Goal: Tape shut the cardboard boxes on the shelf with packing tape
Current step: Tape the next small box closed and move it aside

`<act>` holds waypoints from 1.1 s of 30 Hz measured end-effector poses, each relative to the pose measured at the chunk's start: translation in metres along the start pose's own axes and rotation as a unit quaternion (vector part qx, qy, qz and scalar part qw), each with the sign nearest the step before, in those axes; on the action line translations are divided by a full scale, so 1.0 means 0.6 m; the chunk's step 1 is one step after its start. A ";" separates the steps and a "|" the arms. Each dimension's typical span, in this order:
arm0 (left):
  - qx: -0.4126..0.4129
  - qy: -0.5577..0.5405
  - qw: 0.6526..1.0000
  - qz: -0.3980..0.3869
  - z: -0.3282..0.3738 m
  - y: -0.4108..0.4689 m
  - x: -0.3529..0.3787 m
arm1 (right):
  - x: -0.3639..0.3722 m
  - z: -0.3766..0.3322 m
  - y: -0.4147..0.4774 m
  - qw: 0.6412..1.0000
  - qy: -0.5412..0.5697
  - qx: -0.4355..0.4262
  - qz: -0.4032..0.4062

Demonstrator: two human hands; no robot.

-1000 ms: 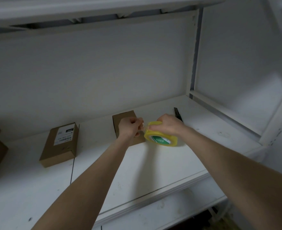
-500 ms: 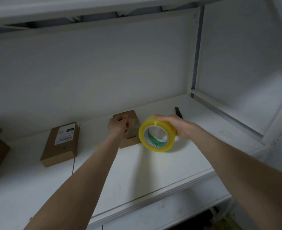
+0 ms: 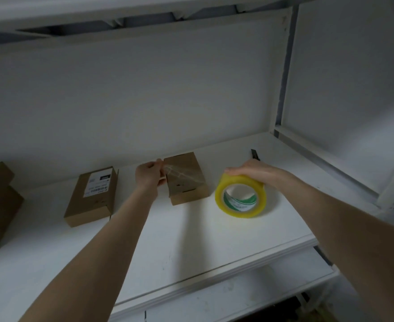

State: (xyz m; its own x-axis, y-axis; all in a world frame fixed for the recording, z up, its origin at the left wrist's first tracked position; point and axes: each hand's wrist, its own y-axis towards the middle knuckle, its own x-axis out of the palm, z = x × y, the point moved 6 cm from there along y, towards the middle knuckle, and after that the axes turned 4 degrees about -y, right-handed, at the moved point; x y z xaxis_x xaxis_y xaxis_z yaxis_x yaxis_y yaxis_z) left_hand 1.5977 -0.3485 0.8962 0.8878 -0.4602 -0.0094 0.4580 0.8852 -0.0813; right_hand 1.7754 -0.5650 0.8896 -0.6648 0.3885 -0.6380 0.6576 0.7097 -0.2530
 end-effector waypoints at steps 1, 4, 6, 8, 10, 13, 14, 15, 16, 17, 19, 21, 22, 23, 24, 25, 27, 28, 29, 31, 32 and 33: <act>-0.014 -0.028 1.000 -0.001 -0.003 -0.001 -0.004 | -0.002 -0.001 0.003 1.000 0.007 0.003 0.005; -0.035 -0.090 0.995 -0.019 -0.003 0.001 -0.012 | -0.016 -0.016 0.008 1.000 -0.002 0.007 0.029; -0.032 -0.092 0.994 -0.037 -0.002 0.004 -0.016 | -0.023 -0.029 0.015 0.999 -0.021 0.005 0.043; -0.012 -0.051 0.998 -0.034 -0.003 0.012 -0.026 | -0.025 -0.042 0.031 0.997 -0.054 0.002 0.050; 0.010 -0.013 1.000 -0.001 -0.006 0.018 -0.040 | -0.023 -0.055 0.047 0.994 -0.097 0.004 0.052; 0.011 -0.014 0.999 0.031 -0.020 0.020 -0.050 | -0.023 -0.078 0.068 0.982 -0.179 0.000 0.055; 0.003 -0.016 0.999 0.037 -0.026 0.021 -0.050 | -0.022 -0.084 0.075 0.978 -0.202 -0.003 0.058; -0.005 -0.013 0.999 0.044 -0.032 0.023 -0.049 | -0.021 -0.091 0.081 0.973 -0.224 -0.008 0.061; -0.013 -0.010 0.998 0.053 -0.038 0.026 -0.048 | -0.018 -0.098 0.087 0.968 -0.244 -0.013 0.061; -0.019 -0.010 0.998 0.063 -0.044 0.027 -0.049 | -0.014 -0.105 0.093 0.962 -0.264 -0.018 0.061; -0.033 -0.020 0.996 0.082 -0.057 0.032 -0.056 | -0.008 -0.114 0.102 0.952 -0.298 -0.027 0.063; -0.040 -0.026 0.994 0.099 -0.067 0.041 -0.070 | -0.003 -0.117 0.108 0.937 -0.342 -0.031 0.062; -0.038 -0.018 0.994 0.099 -0.070 0.045 -0.077 | 0.000 -0.115 0.110 0.928 -0.366 -0.032 0.060; -0.033 -0.008 0.995 0.094 -0.071 0.050 -0.082 | 0.001 -0.115 0.114 0.922 -0.381 -0.035 0.062; -0.029 0.000 0.996 0.089 -0.072 0.055 -0.085 | 0.003 -0.115 0.120 0.919 -0.388 -0.039 0.063; -0.030 0.006 0.996 0.085 -0.075 0.058 -0.087 | 0.005 -0.115 0.124 0.917 -0.393 -0.040 0.063; -0.034 0.011 0.997 0.071 -0.080 0.062 -0.083 | 0.009 -0.118 0.135 0.906 -0.416 -0.044 0.064; -0.036 0.009 0.997 0.062 -0.083 0.064 -0.079 | 0.011 -0.119 0.140 0.900 -0.428 -0.045 0.064; -0.039 0.005 0.998 0.056 -0.087 0.065 -0.076 | 0.013 -0.121 0.145 0.894 -0.442 -0.045 0.064; -0.046 -0.006 0.998 0.052 -0.098 0.068 -0.076 | 0.018 -0.120 0.153 0.876 -0.478 -0.040 0.059; -0.049 -0.010 0.997 0.054 -0.103 0.069 -0.078 | 0.019 -0.117 0.157 0.867 -0.494 -0.036 0.058; -0.048 -0.012 0.997 0.060 -0.106 0.070 -0.083 | 0.019 -0.115 0.159 0.859 -0.508 -0.032 0.059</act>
State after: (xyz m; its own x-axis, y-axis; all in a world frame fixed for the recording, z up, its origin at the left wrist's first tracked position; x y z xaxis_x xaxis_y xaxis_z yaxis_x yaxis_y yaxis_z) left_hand 1.5696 -0.2925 0.8296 0.9376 -0.3478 -0.0005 0.3423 0.9229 -0.1765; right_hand 1.8063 -0.4525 0.9082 0.0795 -0.2296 -0.9700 0.6567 0.7442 -0.1223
